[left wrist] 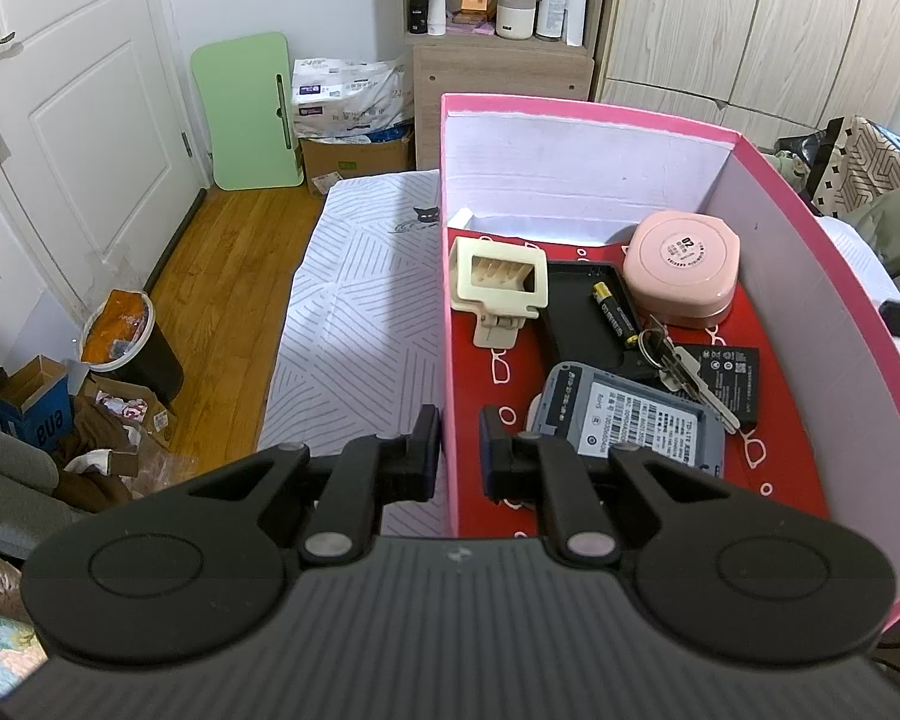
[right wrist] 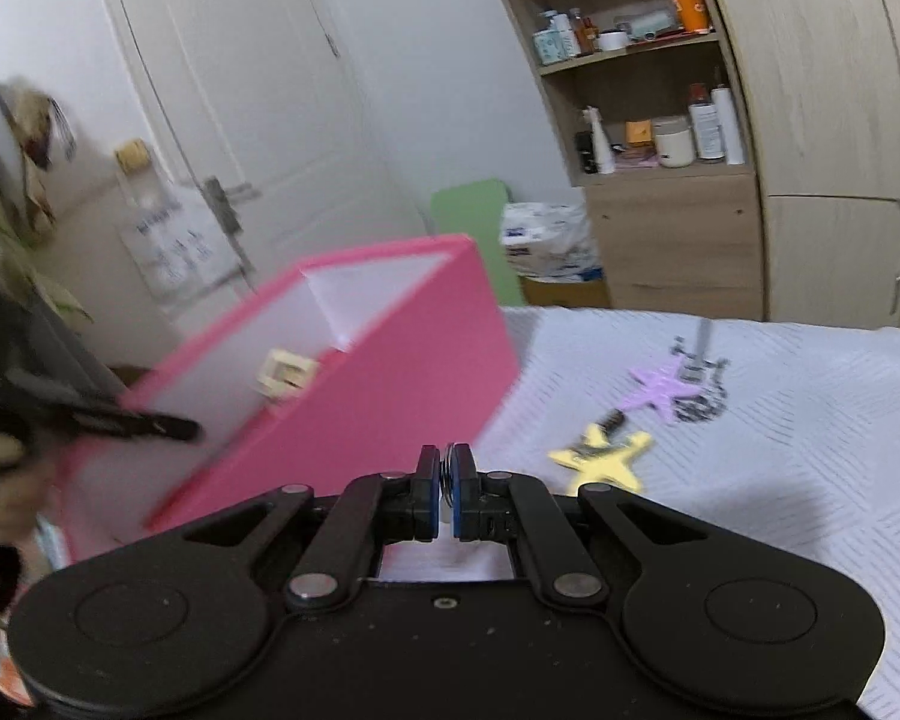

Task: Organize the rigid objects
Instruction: 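Grasp the bunch of keys on the bed with the right gripper, then carry the keys into the box and release beside the batteries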

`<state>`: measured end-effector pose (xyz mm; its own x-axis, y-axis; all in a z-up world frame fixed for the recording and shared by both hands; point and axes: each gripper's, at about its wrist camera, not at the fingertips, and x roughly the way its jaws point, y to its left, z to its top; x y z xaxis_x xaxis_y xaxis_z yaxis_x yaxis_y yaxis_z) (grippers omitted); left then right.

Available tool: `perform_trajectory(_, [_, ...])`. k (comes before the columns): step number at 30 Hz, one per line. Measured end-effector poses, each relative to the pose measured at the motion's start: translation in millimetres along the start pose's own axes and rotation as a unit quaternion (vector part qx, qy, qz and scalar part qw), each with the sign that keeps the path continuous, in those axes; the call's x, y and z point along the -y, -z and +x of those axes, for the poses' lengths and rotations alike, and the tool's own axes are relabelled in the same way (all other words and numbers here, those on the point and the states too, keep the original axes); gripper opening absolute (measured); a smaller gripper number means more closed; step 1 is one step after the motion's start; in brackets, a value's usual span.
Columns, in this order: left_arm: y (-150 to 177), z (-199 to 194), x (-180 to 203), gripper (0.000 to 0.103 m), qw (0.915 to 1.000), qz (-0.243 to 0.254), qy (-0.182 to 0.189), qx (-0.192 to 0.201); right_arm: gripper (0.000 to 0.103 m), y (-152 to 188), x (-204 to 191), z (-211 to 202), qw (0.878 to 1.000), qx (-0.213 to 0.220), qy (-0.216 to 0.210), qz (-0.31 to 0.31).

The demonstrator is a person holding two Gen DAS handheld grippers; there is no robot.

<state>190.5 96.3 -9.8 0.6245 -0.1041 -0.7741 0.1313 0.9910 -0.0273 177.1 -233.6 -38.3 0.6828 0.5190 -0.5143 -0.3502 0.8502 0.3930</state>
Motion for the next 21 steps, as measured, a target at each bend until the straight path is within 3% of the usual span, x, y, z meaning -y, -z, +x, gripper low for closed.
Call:
perform_trajectory(12, [1,-1,1,0.011,1.0000,0.003,-0.001,0.001,0.005,-50,-54,-25,0.995,0.066,-0.052,-0.044])
perform_trajectory(21, [1,-2,1,0.011,1.0000,-0.006,0.003,0.008,0.005,-74,-85,9,0.993,0.034,-0.099,-0.059])
